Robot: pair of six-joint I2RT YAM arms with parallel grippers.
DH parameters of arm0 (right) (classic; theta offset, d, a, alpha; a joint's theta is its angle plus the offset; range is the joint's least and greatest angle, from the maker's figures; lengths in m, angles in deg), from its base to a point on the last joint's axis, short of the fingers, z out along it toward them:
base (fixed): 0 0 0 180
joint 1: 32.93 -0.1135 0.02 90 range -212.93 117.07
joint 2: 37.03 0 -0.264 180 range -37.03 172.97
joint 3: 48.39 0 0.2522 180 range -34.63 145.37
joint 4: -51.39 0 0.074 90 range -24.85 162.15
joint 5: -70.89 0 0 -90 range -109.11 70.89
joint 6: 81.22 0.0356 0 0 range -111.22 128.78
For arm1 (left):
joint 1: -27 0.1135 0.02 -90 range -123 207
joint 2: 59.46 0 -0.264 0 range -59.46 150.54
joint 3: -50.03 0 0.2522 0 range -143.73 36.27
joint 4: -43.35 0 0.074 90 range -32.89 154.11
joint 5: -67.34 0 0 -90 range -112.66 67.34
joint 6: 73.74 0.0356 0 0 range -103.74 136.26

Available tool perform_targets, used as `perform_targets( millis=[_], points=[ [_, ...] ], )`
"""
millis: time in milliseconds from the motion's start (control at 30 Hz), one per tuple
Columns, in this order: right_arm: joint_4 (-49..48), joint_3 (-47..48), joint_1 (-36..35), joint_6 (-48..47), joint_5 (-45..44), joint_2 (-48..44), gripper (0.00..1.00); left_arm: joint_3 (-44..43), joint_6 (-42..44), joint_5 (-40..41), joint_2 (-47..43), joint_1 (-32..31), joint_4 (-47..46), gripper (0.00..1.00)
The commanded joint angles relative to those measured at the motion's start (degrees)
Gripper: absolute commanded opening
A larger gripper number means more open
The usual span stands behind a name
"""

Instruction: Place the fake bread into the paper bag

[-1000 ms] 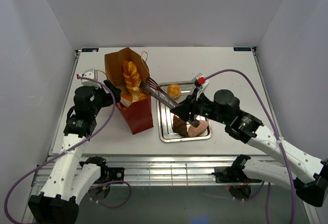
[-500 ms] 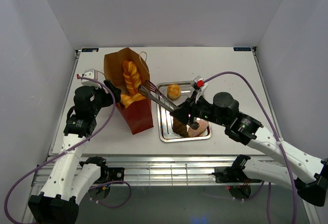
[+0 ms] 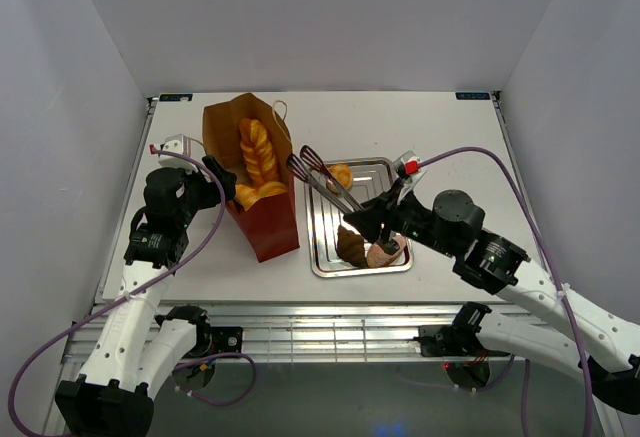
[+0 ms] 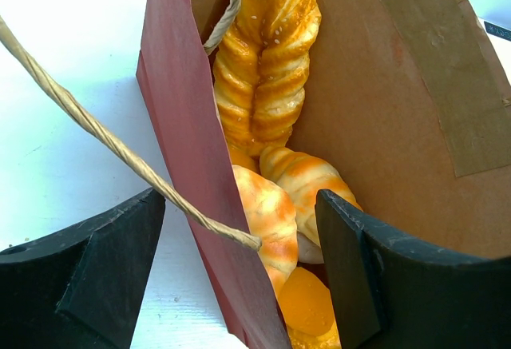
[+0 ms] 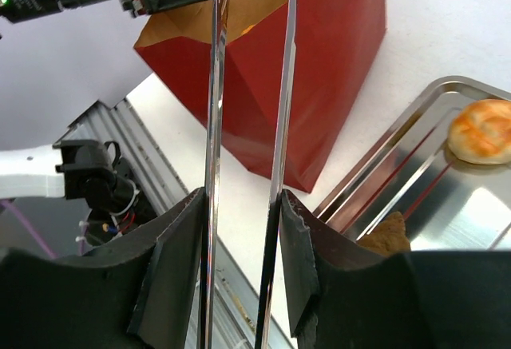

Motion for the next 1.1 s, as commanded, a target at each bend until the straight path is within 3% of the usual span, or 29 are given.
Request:
perform_targets(
  millis=[0, 633, 867, 1067],
  points=[
    [-1.44, -0.70, -0.38, 0.67, -6.71, -3.10, 0.46, 0.50, -0.12, -0.39, -0.75, -0.17, -0.08, 0.86],
    [8.94, -11.51, -0.29, 10.69, -21.58, -13.39, 0.50, 0.50, -0.12, -0.83, -0.58, -0.17, -0.08, 0.86],
    [8.24, -17.57, -0.20, 12.36, -24.21, -11.99, 0.54, 0.50, -0.12, -0.92, -0.67, -0.16, -0.08, 0.86],
    [5.35, -16.79, -0.20, 9.91, -27.11, -5.31, 0.61, 0.59, -0.12, -0.83, -1.37, -0.25, -0.17, 0.86]
  ],
)
